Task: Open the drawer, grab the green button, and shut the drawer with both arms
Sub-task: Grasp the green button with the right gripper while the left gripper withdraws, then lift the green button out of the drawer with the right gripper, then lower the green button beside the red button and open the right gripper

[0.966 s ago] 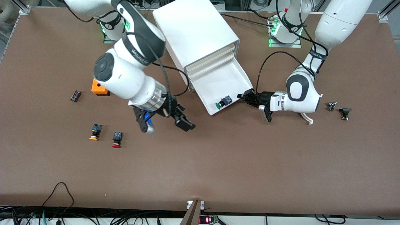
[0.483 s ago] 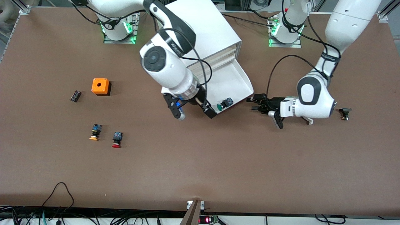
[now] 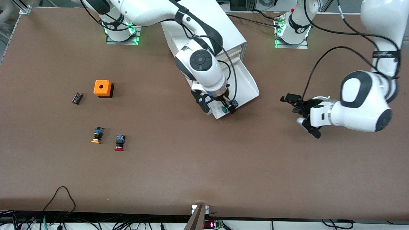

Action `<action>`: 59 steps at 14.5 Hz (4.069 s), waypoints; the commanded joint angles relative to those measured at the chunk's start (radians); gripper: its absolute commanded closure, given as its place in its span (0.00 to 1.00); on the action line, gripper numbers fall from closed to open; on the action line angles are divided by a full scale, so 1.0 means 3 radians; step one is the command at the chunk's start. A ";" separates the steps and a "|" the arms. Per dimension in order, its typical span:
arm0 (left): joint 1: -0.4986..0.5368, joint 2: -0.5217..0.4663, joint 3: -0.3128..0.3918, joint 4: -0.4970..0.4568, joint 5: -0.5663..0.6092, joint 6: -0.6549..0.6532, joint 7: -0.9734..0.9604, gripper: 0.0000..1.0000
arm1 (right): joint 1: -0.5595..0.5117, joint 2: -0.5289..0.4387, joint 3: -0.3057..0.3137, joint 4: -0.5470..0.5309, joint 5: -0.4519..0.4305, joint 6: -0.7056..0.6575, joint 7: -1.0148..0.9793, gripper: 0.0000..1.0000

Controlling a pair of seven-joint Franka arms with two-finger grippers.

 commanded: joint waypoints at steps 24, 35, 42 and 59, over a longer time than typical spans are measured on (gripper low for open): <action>-0.0531 -0.1458 0.0859 -0.0637 0.0994 0.0827 -0.0773 0.00 | 0.0292 0.0358 -0.0196 0.0125 -0.0054 0.0229 0.0253 1.00; -0.0552 -0.1556 0.0884 -0.0756 0.1004 0.0751 -0.1039 0.00 | -0.0198 -0.0021 -0.0186 0.0488 0.0042 -0.0650 -0.1110 1.00; -0.0562 -0.1556 0.0879 -0.0751 0.0979 0.0741 -0.1024 0.00 | -0.0996 -0.0138 -0.0191 0.0453 0.0529 -0.0906 -0.3073 1.00; -0.0546 -0.1566 0.0879 -0.0740 0.0973 0.0628 -0.1018 0.00 | -0.1902 -0.0026 -0.0221 -0.0518 0.0355 -0.0575 -0.5479 1.00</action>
